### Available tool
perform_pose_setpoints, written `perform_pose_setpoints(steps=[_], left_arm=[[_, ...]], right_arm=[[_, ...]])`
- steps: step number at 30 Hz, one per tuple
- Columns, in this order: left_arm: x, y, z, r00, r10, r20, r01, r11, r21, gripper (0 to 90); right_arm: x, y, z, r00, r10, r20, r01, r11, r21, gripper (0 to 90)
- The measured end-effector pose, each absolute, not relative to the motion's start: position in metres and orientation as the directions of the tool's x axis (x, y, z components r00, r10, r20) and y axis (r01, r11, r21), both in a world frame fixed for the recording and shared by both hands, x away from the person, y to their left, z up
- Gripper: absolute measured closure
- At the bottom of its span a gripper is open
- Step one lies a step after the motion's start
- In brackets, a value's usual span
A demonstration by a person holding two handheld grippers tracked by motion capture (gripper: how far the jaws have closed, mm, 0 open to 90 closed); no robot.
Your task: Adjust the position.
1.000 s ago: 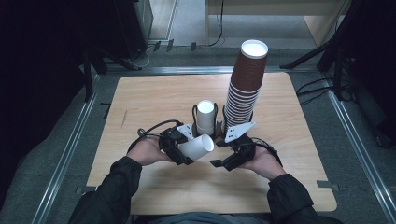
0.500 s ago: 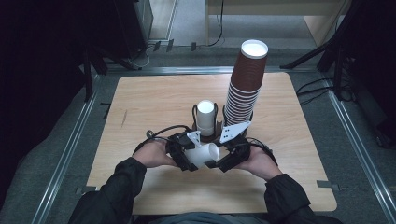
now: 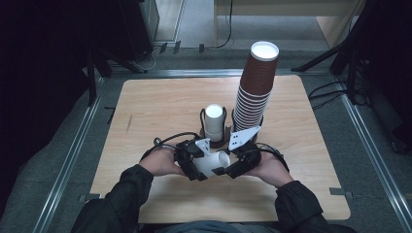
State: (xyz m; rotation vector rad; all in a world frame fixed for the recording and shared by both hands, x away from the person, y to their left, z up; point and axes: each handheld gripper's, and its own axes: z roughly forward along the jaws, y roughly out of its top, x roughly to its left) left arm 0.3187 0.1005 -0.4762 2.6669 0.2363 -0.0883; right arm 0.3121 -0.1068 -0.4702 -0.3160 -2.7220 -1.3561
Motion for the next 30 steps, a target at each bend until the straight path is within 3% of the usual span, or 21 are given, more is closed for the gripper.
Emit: perform_pose_setpoints(steps=[2,4,22,30], left_arm=[[0.320,0.101,-0.475,0.978,0.181,-0.105,0.209,-0.869,0.448,13.2],[0.321,0.104,-0.472,0.976,0.190,-0.105,0.217,-0.858,0.466,9.3],[0.324,0.141,-0.457,0.947,0.281,-0.159,0.319,-0.742,0.590,7.9],[0.321,0.135,-0.462,0.940,0.292,-0.179,0.335,-0.679,0.653,3.0]], right_arm=[[0.313,-0.109,-0.469,-0.975,0.145,0.166,0.220,0.577,0.787,35.0],[0.313,-0.111,-0.468,-0.975,0.153,0.159,0.219,0.572,0.791,35.0],[0.317,-0.126,-0.468,-0.968,0.196,0.156,0.240,0.549,0.800,34.7],[0.318,-0.131,-0.463,-0.966,0.196,0.168,0.246,0.498,0.831,34.6]])
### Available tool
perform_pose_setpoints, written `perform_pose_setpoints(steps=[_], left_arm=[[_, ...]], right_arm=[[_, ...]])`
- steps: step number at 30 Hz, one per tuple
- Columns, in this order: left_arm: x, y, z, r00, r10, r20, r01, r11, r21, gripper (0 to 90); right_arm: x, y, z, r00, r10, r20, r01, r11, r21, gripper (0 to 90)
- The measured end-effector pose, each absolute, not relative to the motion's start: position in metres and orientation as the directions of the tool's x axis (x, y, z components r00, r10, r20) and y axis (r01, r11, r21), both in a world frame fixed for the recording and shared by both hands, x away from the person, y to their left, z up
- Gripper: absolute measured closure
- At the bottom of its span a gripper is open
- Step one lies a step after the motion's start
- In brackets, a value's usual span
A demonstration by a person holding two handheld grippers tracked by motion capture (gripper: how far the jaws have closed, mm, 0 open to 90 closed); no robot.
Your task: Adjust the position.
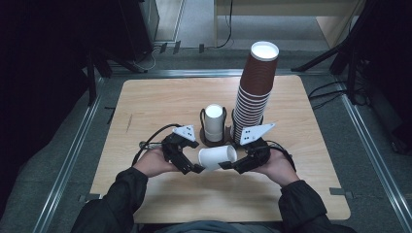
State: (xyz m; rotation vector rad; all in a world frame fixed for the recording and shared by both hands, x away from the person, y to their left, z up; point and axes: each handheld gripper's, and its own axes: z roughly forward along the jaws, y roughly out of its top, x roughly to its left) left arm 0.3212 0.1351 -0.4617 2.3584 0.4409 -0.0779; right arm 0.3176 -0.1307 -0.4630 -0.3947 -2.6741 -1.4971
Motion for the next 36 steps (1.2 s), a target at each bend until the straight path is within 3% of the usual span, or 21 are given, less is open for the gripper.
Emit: perform_pose_setpoints(steps=[9,16,17,19,22,29,31,36], left_arm=[[0.323,0.127,-0.470,0.926,0.260,-0.273,0.377,-0.626,0.683,3.1],[0.319,0.121,-0.468,0.937,0.222,-0.271,0.350,-0.616,0.706,6.8],[0.318,0.121,-0.467,0.940,0.218,-0.263,0.341,-0.616,0.710,8.4],[0.317,0.122,-0.465,0.942,0.207,-0.265,0.337,-0.606,0.721,19.9],[0.318,0.125,-0.463,0.943,0.203,-0.263,0.331,-0.601,0.727,23.5],[0.317,0.128,-0.459,0.950,0.203,-0.236,0.311,-0.608,0.730,26.7],[0.317,0.131,-0.456,0.950,0.215,-0.228,0.313,-0.612,0.727,26.7],[0.316,0.138,-0.449,0.954,0.218,-0.206,0.299,-0.637,0.710,27.1]], right_arm=[[0.318,-0.132,-0.458,-0.962,0.170,0.212,0.265,0.413,0.871,34.7],[0.317,-0.127,-0.457,-0.958,0.138,0.250,0.284,0.379,0.881,34.6],[0.317,-0.127,-0.457,-0.957,0.134,0.256,0.288,0.373,0.882,34.7],[0.317,-0.126,-0.457,-0.956,0.126,0.266,0.294,0.361,0.885,34.8],[0.317,-0.127,-0.457,-0.955,0.121,0.272,0.298,0.355,0.886,35.1],[0.317,-0.127,-0.457,-0.957,0.114,0.269,0.292,0.355,0.888,32.5],[0.317,-0.126,-0.458,-0.959,0.121,0.258,0.285,0.377,0.881,27.9],[0.316,-0.126,-0.460,-0.968,0.132,0.215,0.251,0.429,0.867,27.7]])
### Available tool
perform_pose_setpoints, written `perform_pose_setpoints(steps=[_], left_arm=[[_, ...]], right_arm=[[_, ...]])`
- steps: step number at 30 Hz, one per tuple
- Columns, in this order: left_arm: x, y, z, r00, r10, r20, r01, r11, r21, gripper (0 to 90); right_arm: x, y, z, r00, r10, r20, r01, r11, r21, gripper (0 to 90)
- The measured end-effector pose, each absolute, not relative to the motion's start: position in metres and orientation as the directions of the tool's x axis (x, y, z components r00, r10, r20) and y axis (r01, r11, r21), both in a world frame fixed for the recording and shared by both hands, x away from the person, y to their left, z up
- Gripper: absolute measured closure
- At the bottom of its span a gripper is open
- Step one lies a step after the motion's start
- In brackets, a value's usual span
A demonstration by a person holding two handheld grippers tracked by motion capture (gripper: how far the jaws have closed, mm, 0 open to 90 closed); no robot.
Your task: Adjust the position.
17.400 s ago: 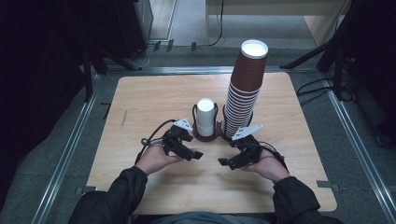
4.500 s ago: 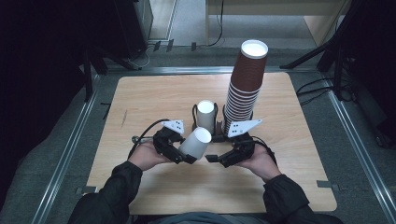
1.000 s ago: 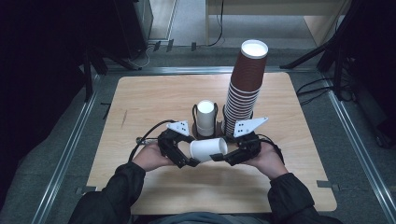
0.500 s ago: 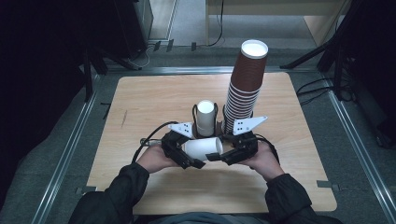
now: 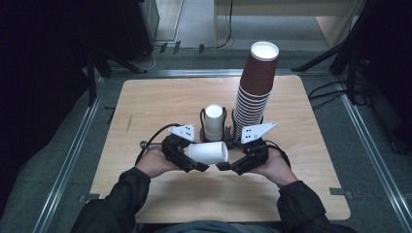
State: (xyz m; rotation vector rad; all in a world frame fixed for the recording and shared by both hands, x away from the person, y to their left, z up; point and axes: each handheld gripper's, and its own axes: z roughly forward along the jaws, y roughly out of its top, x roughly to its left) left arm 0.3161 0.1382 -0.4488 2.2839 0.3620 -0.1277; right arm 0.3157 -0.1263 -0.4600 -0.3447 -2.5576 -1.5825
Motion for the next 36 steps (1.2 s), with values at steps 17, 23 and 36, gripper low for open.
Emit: perform_pose_setpoints(steps=[17,23,36], left_arm=[[0.320,0.138,-0.445,0.954,0.253,-0.164,0.300,-0.746,0.595,27.0],[0.318,0.132,-0.448,0.956,0.270,-0.113,0.287,-0.789,0.543,26.8],[0.317,0.115,-0.466,0.960,0.269,-0.081,0.278,-0.866,0.416,26.8]], right_arm=[[0.315,-0.119,-0.475,-0.973,0.167,0.159,0.228,0.590,0.775,27.8],[0.314,-0.116,-0.480,-0.978,0.158,0.136,0.206,0.638,0.742,28.9],[0.314,-0.112,-0.484,-0.979,0.173,0.107,0.196,0.661,0.725,26.4]])
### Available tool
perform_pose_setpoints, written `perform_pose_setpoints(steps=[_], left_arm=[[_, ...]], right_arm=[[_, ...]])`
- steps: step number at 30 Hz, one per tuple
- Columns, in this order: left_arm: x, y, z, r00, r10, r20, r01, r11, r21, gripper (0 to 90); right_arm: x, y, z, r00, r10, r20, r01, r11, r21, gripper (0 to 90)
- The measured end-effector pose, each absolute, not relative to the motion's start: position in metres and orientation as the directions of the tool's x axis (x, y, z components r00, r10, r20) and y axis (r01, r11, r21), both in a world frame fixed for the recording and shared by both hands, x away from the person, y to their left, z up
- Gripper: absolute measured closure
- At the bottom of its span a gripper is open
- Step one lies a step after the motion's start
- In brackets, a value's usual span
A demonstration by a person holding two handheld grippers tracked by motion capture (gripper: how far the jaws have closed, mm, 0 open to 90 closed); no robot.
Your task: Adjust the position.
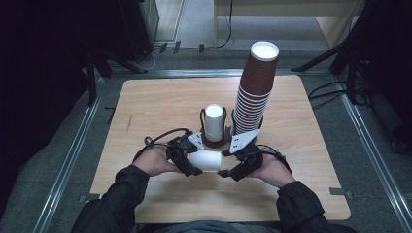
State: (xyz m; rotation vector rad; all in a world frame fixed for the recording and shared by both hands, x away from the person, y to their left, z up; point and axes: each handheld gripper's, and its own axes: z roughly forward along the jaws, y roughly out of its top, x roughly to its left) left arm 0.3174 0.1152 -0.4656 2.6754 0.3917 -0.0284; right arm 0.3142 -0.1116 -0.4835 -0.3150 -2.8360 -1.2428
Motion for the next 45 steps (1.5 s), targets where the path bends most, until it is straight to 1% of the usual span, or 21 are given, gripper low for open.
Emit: perform_pose_setpoints(steps=[2,4,5,13,22,25,30,32,33,35,38,41,45], left_arm=[[0.317,0.113,-0.468,0.960,0.267,-0.088,0.279,-0.869,0.410,26.7],[0.317,0.109,-0.470,0.961,0.254,-0.105,0.275,-0.873,0.402,26.8],[0.317,0.108,-0.471,0.963,0.251,-0.103,0.271,-0.877,0.398,26.7],[0.315,0.098,-0.476,0.967,0.231,-0.109,0.255,-0.887,0.385,26.7],[0.313,0.096,-0.476,0.972,0.219,-0.089,0.236,-0.896,0.376,26.7],[0.313,0.096,-0.476,0.969,0.219,-0.117,0.247,-0.896,0.369,25.4],[0.313,0.098,-0.472,0.970,0.219,-0.107,0.244,-0.883,0.401,22.1],[0.313,0.099,-0.471,0.969,0.225,-0.107,0.249,-0.879,0.406,15.6],[0.314,0.100,-0.471,0.965,0.233,-0.118,0.261,-0.875,0.409,14.6],[0.315,0.103,-0.470,0.962,0.238,-0.135,0.273,-0.867,0.417,13.5],[0.315,0.110,-0.467,0.961,0.251,-0.118,0.277,-0.854,0.441,13.0],[0.315,0.116,-0.463,0.960,0.257,-0.108,0.277,-0.834,0.478,12.8],[0.317,0.124,-0.461,0.952,0.274,-0.137,0.306,-0.816,0.491,12.0]], right_arm=[[0.314,-0.110,-0.484,-0.980,0.173,0.094,0.187,0.662,0.726,26.2],[0.313,-0.108,-0.484,-0.979,0.174,0.103,0.195,0.668,0.719,26.1],[0.314,-0.107,-0.484,-0.982,0.167,0.087,0.178,0.667,0.723,26.1],[0.310,-0.096,-0.489,-0.987,0.141,0.075,0.153,0.700,0.697,26.6],[0.308,-0.091,-0.492,-0.991,0.113,0.068,0.129,0.715,0.687,34.4],[0.307,-0.091,-0.491,-0.992,0.102,0.069,0.122,0.720,0.683,35.2],[0.308,-0.094,-0.489,-0.993,0.090,0.080,0.120,0.701,0.703,35.0],[0.308,-0.096,-0.487,-0.993,0.091,0.081,0.121,0.696,0.708,35.0],[0.309,-0.097,-0.487,-0.992,0.095,0.078,0.122,0.697,0.707,35.1],[0.310,-0.100,-0.486,-0.992,0.101,0.076,0.125,0.695,0.708,35.0],[0.311,-0.104,-0.484,-0.989,0.117,0.092,0.147,0.689,0.709,35.0],[0.312,-0.108,-0.483,-0.988,0.128,0.084,0.149,0.677,0.721,34.9],[0.313,-0.112,-0.481,-0.988,0.133,0.083,0.151,0.666,0.730,34.9]])
